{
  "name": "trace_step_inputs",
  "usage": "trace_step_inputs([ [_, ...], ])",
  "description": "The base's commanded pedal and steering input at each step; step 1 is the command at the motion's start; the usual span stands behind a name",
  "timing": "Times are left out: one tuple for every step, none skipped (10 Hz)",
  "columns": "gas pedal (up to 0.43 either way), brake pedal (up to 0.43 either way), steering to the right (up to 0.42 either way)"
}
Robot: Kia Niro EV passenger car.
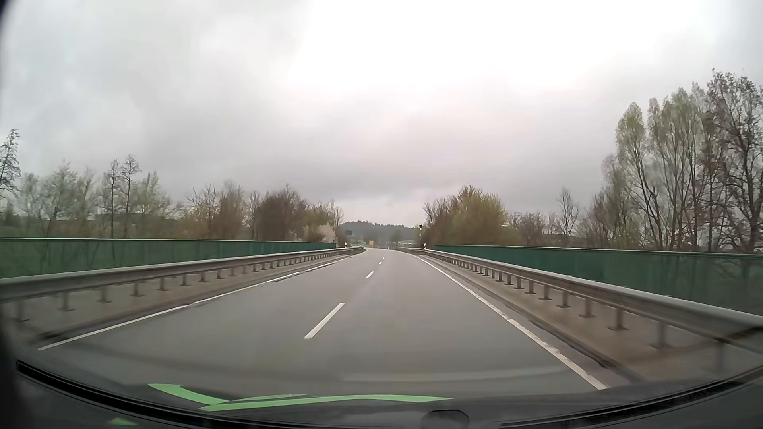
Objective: Follow the waypoints while adhering to traffic rules and regulations
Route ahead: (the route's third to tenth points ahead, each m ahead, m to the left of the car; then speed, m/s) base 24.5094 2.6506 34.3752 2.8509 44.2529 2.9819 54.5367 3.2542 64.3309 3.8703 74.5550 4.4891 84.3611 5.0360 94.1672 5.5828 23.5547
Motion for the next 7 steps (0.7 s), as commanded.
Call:
trace_step_inputs([
  [0.24,0.0,-0.004],
  [0.248,0.0,-0.005],
  [0.26,0.0,-0.005],
  [0.26,0.0,-0.005],
  [0.26,0.0,-0.005],
  [0.26,0.0,-0.005],
  [0.26,0.0,-0.005],
])
